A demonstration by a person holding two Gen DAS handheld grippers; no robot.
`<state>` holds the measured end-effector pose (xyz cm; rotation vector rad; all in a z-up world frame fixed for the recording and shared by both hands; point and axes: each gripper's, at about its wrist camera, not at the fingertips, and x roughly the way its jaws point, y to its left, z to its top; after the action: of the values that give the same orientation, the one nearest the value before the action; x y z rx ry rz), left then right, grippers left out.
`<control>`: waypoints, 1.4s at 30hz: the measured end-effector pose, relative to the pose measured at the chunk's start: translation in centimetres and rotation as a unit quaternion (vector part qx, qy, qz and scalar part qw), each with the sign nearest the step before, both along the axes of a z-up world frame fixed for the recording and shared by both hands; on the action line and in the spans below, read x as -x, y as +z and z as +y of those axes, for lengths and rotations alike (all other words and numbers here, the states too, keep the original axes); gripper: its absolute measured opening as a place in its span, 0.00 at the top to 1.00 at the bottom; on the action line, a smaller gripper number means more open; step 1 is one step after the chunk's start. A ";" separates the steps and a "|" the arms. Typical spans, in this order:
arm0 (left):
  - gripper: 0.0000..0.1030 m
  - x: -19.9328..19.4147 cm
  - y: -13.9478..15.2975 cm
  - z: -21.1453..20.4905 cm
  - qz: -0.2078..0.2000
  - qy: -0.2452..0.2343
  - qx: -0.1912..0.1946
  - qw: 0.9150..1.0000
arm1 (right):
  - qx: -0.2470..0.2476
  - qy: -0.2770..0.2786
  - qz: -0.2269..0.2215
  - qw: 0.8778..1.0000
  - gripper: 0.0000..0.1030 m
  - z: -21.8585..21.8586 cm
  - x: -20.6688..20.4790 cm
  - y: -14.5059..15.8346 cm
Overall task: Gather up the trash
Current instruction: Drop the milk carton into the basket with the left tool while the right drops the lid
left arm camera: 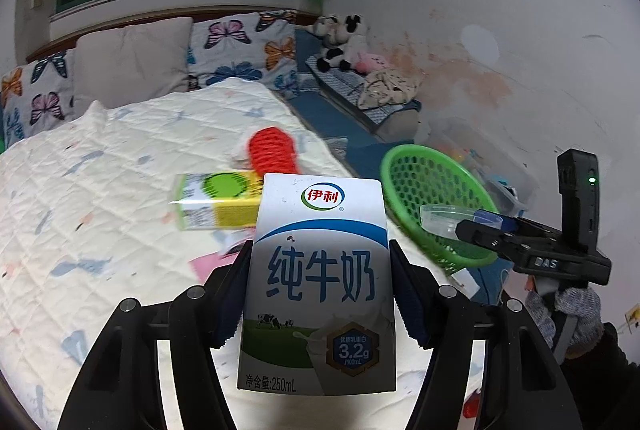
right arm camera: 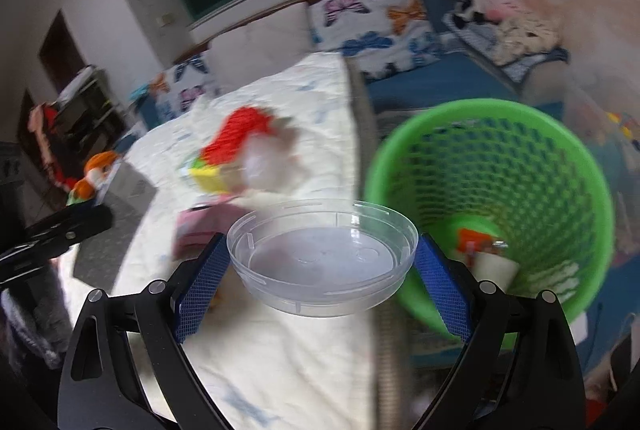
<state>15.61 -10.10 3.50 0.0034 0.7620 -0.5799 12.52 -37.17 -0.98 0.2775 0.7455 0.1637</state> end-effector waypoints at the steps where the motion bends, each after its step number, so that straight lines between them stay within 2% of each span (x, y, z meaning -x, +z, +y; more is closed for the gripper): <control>1: 0.40 -0.1 0.0 -0.5 0.000 -0.004 -0.001 1.000 | 0.000 -0.006 0.002 1.000 0.11 -0.6 0.0 -0.3; 7: 0.40 -1.3 0.6 -3.9 -0.001 -0.029 -0.003 1.000 | 0.000 -0.055 0.022 0.998 0.10 -5.1 -0.3 -1.7; 14: 0.40 -2.6 0.9 -7.9 -0.003 -0.060 -0.007 0.998 | -0.014 -0.087 0.043 0.995 0.08 -8.6 -0.7 -3.4; 26: 0.40 -3.9 0.1 -13.8 0.014 -0.099 -0.015 0.995 | -0.025 -0.107 0.027 0.994 0.07 -10.5 1.7 -2.8; 32: 0.40 -4.5 -1.0 -17.0 0.027 -0.116 -0.026 0.993 | -0.012 -0.113 0.018 0.993 0.07 -10.8 3.5 -2.2; 42: 0.39 -5.3 -3.0 -21.5 0.049 -0.136 -0.038 0.989 | -0.023 -0.120 0.005 0.992 0.07 -11.3 6.0 -1.7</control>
<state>20.92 -31.64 0.55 0.1527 0.8865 -0.8147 6.51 -48.42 -2.70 0.4094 0.7128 -0.0485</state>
